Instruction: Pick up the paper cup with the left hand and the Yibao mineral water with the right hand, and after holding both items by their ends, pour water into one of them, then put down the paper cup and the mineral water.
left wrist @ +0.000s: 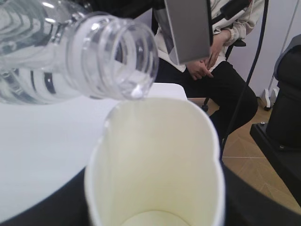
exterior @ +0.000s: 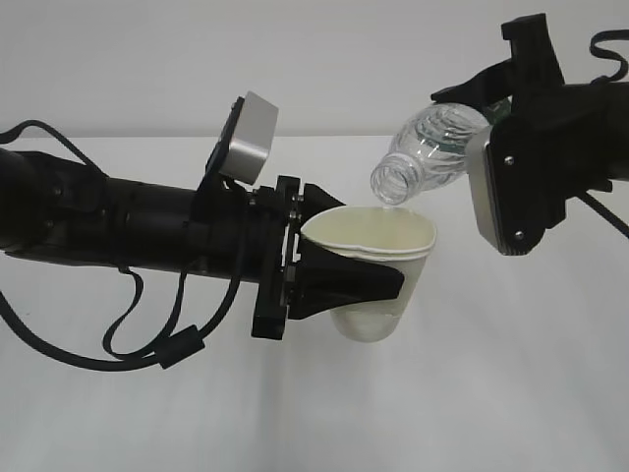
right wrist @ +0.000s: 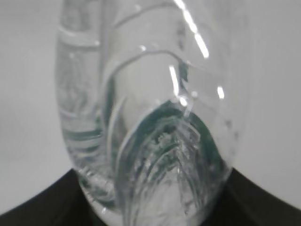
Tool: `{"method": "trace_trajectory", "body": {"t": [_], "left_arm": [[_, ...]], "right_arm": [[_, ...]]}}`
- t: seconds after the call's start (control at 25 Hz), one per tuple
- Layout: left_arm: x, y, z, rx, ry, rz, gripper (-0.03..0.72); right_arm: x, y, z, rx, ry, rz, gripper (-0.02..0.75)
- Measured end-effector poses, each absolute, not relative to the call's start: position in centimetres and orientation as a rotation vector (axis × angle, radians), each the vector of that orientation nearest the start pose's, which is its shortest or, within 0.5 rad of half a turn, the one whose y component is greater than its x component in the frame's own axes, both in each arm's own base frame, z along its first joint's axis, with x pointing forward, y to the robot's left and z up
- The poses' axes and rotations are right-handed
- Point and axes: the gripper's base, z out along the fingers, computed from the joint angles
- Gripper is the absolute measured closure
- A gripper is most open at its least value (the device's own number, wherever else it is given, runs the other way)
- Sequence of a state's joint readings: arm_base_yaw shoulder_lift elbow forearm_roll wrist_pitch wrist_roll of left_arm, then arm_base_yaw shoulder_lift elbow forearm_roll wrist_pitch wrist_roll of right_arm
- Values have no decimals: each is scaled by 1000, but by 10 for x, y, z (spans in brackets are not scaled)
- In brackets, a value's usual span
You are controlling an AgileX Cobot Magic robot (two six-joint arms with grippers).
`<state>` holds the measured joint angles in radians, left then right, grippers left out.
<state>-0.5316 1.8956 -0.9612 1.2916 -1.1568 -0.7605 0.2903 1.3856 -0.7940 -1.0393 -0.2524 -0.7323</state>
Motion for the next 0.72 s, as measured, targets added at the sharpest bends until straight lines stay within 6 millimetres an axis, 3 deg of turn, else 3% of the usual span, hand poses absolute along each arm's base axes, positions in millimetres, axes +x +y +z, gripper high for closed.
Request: {"method": "trace_trajectory", "body": {"t": [0.72], "left_arm": [[264, -247, 194, 1286, 1328, -1218, 303]], "right_arm": [[281, 105, 273, -1799, 902, -761, 294]]}}
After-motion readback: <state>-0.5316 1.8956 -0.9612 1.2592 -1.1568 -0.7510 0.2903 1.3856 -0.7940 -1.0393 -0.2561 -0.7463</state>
